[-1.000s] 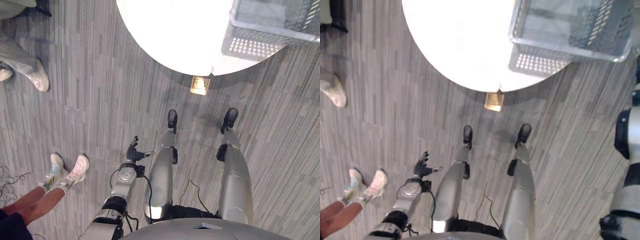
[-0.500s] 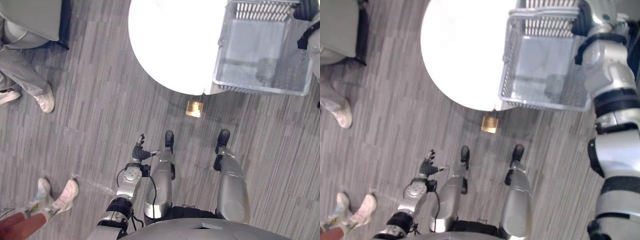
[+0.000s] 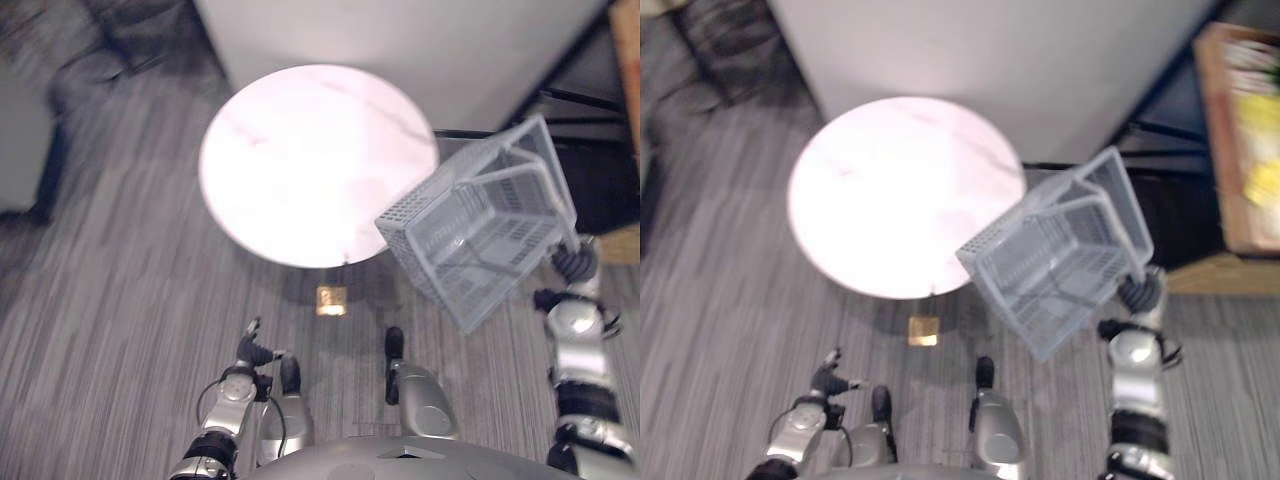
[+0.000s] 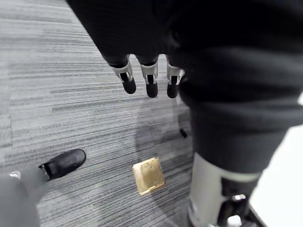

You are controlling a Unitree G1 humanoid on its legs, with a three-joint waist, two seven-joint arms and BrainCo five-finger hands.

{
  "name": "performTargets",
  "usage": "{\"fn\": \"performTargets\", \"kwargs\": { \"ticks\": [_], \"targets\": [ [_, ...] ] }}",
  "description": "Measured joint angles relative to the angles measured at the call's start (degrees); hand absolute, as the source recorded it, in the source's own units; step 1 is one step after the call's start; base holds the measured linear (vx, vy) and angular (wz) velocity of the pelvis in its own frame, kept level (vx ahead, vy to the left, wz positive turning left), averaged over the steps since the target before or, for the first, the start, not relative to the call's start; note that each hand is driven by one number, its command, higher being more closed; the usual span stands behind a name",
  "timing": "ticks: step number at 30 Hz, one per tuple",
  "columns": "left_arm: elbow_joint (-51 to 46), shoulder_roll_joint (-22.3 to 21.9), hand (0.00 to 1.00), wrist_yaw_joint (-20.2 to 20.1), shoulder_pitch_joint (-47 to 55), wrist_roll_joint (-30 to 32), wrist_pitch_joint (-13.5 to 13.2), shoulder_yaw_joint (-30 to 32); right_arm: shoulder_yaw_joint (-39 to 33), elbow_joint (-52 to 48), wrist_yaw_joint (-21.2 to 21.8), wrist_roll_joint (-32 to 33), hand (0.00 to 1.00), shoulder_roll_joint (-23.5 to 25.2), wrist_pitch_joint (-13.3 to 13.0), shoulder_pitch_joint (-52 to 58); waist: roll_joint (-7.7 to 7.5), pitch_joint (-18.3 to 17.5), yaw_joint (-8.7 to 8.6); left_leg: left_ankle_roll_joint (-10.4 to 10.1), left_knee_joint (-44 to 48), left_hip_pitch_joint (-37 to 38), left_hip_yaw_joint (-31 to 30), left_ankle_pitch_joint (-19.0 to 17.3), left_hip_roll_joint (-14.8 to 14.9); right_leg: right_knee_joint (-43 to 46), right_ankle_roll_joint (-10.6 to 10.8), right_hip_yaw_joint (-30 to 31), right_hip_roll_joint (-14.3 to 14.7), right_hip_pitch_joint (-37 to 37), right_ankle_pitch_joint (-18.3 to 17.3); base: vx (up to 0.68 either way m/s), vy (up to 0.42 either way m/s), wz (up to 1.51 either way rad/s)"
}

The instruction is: Pick vegetable in the basket

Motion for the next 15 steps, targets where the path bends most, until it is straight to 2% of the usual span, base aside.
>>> {"fn": "performTargets", "kwargs": {
  "ticks": [1, 2, 3, 4, 5, 6, 7, 8, 9, 10, 11, 12, 13, 14, 15],
  "targets": [
    [0.01, 0.26, 0.0, -0.07, 0.6, 0.69, 0.2, 0.3, 0.05, 1.63, 0.09, 0.02, 1.0, 0.48, 0.02, 0.33, -0.29, -0.33, 0.04, -0.93, 0.95, 1.42, 2.94, -0.94, 0.09, 1.65, -1.65, -3.56, -1.0, 0.08, 0.79, 0.18, 0.008, -2.63],
    [0.47, 0.33, 0.0, -0.22, 1.58, 1.1, 0.43, 1.15, 0.18, 5.06, 0.37, 0.04, 1.0, 0.93, 0.08, 0.24, 0.08, -0.95, 0.54, -2.29, 3.31, 3.97, 9.11, -2.47, 1.79, 4.24, -2.89, -8.28, -1.33, 0.49, 0.68, 0.22, -0.105, -2.52],
    [1.65, 0.16, 0.0, -0.28, 1.69, 1.27, 0.45, 1.75, 0.16, 8.2, 0.67, 0.05, 1.0, 0.97, 0.37, 0.21, 0.8, -1.19, 0.17, -2.35, 4.28, 6.27, 14.74, -2.49, 2.67, 6.88, -2.7, -9.22, -0.99, -0.09, -1.86, 0.22, -0.152, -2.33],
    [2.14, 0.12, 0.0, -0.29, 1.27, 1.28, 0.41, 1.88, 0.01, 8.96, 0.74, 0.14, 1.0, 0.92, 0.53, 0.68, 1.22, -1.41, -0.41, -2.34, 4.3, 7.28, 16.96, -2.47, 2.82, 8.52, -2.12, -9.46, -1.0, -0.56, -3.11, 0.2, -0.188, -1.67],
    [2.57, -0.1, 0.0, -0.32, 0.76, 1.34, 0.41, 2.21, -0.24, 9.37, 0.75, 0.69, 1.0, 0.97, 0.53, 1.71, 1.92, -1.81, -1.28, -2.5, 4.39, 8.7, 19.72, -2.38, 3.13, 10.74, -1.82, -7.8, -0.48, -1.91, -4.61, 0.19, -0.194, -1.49],
    [3.09, -0.93, 0.0, -0.35, 0.64, 1.94, 0.36, 3.69, -0.37, 9.34, 0.67, 1.83, 1.0, 1.42, 0.57, 3.06, 2.44, -2.1, -2.07, -3.56, 6.48, 10.5, 22.63, -1.4, 3.84, 12.96, -2.06, -3.91, 1.31, -3.61, -6.29, 0.28, -0.255, -1.61],
    [4.01, -1.46, 0.0, -0.37, 0.6, 2.76, 0.4, 4.82, -0.78, 9.31, 0.63, 2.13, 1.0, 1.82, 0.58, 3.58, 2.44, -2.34, -2.17, -3.43, 9.13, 11.49, 23.97, -0.54, 4.45, 13.74, -2.19, -1.37, 2.29, -4.23, -7.19, 0.3, -0.256, -1.81],
    [5.31, -2.32, 0.0, -0.42, 0.7, 3.4, 0.65, 6.34, -1.58, 9.26, 0.62, 2.24, 1.0, 2.01, 0.53, 4.66, 2.67, -2.61, -2.17, -3.36, 15.43, 12.11, 24.85, 1.63, 6.49, 13.82, -1.72, 1.8, 4.22, -4.38, -8.6, 0.35, -0.234, -1.9],
    [6.32, -3.16, 0.0, -0.36, 0.99, 3.51, 0.98, 7.08, -2.57, 9.26, 0.58, 2.36, 1.0, 1.83, 0.52, 6.02, 3.15, -2.99, -2.16, -3.12, 25.38, 11.6, 24.46, 6.27, 10.56, 12.12, -1.8, 5.69, 7.19, -3.61, -9.04, 0.45, -0.233, -2.18],
    [6.82, -4.12, 0.0, -0.29, 1.44, 3.5, 1.27, 7.64, -2.24, 9.41, 0.59, 2.33, 1.0, 1.57, 0.9, 7.37, 4.09, -3.36, -1.87, -1.74, 37.2, 8.63, 20.9, 7.87, 14.98, 8.81, -2.82, 9.44, 10.83, -1.81, -8.54, 0.46, -0.216, -1.83],
    [6.88, -4.5, 0.0, -0.22, 1.71, 3.44, 1.29, 7.99, -2.1, 9.58, 0.58, 2.32, 1.0, 1.48, 1.27, 8.09, 4.25, -3.36, -1.77, 0.71, 42.96, 6.67, 18.66, 6.1, 16.26, 7.3, -4.24, 11.36, 12.49, -0.7, -8.02, 0.45, -0.195, -1.83],
    [6.91, -5.32, 0.0, -0.14, 2.65, 3.36, 1.36, 9.31, -1.33, 10.03, 0.55, 2.31, 1.0, 1.66, 1.74, 9.04, 3.84, -3.11, -1.4, 4.65, 50.31, 2.1, 11.5, 1.6, 15.05, 4.84, -5.39, 15.86, 15.1, 1.52, -7.46, 0.32, -0.113, -2.04],
    [6.64, -6.36, 0.0, -0.06, 4.27, 2.41, 1.35, 10.81, 0.6, 11.53, 0.58, 2.71, 1.0, 1.46, 1.81, 8.97, 3.3, -2.83, -0.81, 4.36, 53.03, -2.9, 1.76, -2.98, 9.92, 2.63, -6.21, 21.24, 17.49, 3.89, -6.92, 0.24, -0.082, -2.26],
    [6.02, -6.18, 0.0, 0.22, 4.75, 2.24, 1.27, 11.33, 1.34, 12.41, 0.6, 2.86, 1.0, 1.43, 1.79, 8.95, 3.29, -2.8, 0.27, 4.19, 53.29, -4.92, -1.63, -4.76, 7.83, 1.53, -6.61, 24.01, 18.68, 4.92, -6.64, 0.3, 0.01, -2.74],
    [6.14, -5.79, 0.0, 0.69, 5.34, 1.87, 1.35, 11.38, 2.93, 15.12, 0.83, 3.33, 1.0, 0.83, 1.69, 8.37, 3.22, -2.76, 1.89, 4.52, 52.35, -8.34, -5.7, -7.31, 5.01, -0.51, -5.87, 28.81, 20.5, 7.38, -5.94, 0.26, 0.047, -2.2]
  ]
}}
